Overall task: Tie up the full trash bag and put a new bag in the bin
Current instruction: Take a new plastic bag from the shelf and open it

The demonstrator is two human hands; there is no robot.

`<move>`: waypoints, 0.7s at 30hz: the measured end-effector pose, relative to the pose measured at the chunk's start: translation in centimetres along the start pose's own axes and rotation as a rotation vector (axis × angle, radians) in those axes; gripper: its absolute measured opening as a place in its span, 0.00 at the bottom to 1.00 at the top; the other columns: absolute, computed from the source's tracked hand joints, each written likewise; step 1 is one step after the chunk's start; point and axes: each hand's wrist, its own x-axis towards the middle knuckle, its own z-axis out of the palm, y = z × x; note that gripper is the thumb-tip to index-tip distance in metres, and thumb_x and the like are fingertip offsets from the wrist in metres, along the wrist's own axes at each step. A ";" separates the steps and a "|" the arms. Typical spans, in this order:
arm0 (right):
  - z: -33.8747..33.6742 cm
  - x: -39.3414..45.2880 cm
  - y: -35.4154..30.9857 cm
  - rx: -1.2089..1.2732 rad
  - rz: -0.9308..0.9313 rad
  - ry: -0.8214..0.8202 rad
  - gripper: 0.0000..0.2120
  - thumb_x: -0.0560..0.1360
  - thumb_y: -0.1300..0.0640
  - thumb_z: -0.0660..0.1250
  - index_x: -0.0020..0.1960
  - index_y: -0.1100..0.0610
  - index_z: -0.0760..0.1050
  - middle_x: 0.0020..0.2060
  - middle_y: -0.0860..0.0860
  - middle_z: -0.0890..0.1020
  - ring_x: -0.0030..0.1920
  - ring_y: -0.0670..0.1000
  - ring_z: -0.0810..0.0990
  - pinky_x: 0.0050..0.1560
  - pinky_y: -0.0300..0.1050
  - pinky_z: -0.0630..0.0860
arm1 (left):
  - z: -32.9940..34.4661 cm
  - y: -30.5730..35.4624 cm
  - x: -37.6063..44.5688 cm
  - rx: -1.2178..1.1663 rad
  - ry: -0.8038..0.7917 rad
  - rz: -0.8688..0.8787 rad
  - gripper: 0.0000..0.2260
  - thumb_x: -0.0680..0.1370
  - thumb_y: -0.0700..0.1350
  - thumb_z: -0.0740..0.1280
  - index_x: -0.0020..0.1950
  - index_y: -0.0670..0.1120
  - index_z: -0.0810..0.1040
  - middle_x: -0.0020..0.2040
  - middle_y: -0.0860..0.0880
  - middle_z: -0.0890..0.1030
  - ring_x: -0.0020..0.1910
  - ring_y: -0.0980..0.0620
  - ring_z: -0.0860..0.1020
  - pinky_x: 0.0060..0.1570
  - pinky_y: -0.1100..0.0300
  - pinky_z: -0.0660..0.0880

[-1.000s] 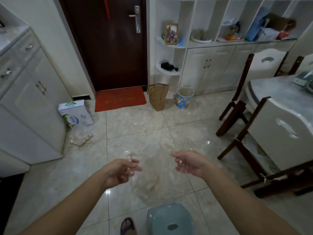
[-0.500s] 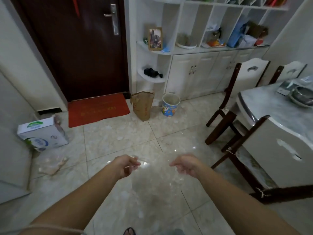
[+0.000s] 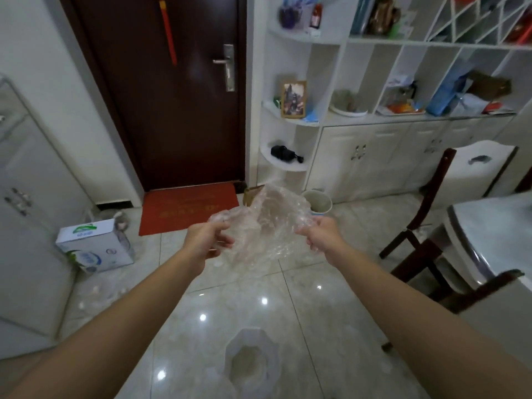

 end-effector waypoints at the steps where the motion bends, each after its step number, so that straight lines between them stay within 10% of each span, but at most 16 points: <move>1: -0.3 1.3 0.8 -0.006 0.015 -0.028 0.07 0.71 0.66 0.72 0.46 0.57 0.77 0.27 0.52 0.72 0.24 0.47 0.68 0.21 0.36 0.62 | 0.8 -0.8 0.5 -0.004 0.029 -0.015 0.08 0.75 0.45 0.68 0.47 0.41 0.81 0.40 0.42 0.85 0.40 0.47 0.82 0.41 0.54 0.74; 10: -3.4 8.5 11.7 -0.138 0.224 -0.263 0.09 0.75 0.61 0.68 0.35 0.58 0.77 0.38 0.61 0.85 0.22 0.47 0.68 0.23 0.34 0.61 | 9.0 -11.7 0.5 0.295 0.144 -0.287 0.08 0.69 0.44 0.73 0.39 0.39 0.86 0.37 0.45 0.85 0.36 0.48 0.80 0.36 0.60 0.71; 21: -4.9 4.2 21.0 -0.242 0.634 -0.310 0.04 0.74 0.64 0.70 0.40 0.64 0.79 0.26 0.54 0.82 0.21 0.47 0.73 0.24 0.35 0.64 | 4.9 -22.5 -1.5 0.277 0.086 -0.770 0.12 0.79 0.32 0.57 0.41 0.30 0.76 0.39 0.31 0.82 0.22 0.44 0.78 0.21 0.65 0.69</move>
